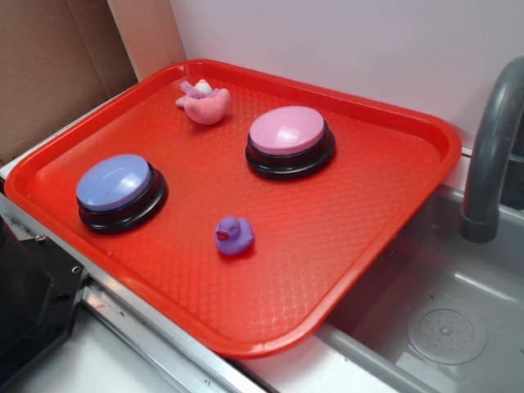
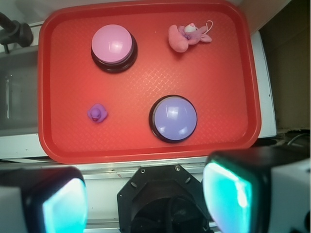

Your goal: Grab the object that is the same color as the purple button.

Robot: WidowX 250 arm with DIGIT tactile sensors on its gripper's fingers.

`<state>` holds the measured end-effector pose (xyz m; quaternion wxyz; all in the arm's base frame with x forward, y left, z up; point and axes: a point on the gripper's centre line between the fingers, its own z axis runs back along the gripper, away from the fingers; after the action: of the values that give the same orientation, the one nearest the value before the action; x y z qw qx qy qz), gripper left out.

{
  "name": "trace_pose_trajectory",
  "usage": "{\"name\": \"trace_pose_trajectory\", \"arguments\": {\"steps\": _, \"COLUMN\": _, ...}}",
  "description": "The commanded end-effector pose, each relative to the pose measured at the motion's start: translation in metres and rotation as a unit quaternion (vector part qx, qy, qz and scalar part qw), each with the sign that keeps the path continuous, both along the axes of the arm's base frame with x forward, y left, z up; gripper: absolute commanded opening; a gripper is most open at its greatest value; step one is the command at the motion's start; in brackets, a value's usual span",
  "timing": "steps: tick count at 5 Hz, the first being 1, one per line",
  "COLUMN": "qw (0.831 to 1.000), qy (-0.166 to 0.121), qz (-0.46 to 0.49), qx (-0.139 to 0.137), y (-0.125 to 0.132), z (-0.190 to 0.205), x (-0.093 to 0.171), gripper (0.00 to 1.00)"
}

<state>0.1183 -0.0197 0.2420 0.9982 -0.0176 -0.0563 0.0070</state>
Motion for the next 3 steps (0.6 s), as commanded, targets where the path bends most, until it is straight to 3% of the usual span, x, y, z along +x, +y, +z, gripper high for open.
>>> {"name": "trace_pose_trajectory", "arguments": {"steps": 1, "qw": 1.000, "qy": 0.000, "qz": 0.000, "qx": 0.000, "y": 0.000, "z": 0.000, "x": 0.000, "gripper": 1.00}}
{"name": "trace_pose_trajectory", "arguments": {"steps": 2, "qw": 0.992, "qy": 0.001, "qz": -0.125, "qx": 0.015, "y": -0.019, "z": -0.010, "x": 0.021, "gripper": 1.00}}
{"name": "trace_pose_trajectory", "arguments": {"steps": 3, "qw": 0.968, "qy": 0.023, "qz": -0.248, "qx": 0.016, "y": -0.038, "z": -0.032, "x": 0.044, "gripper": 1.00}}
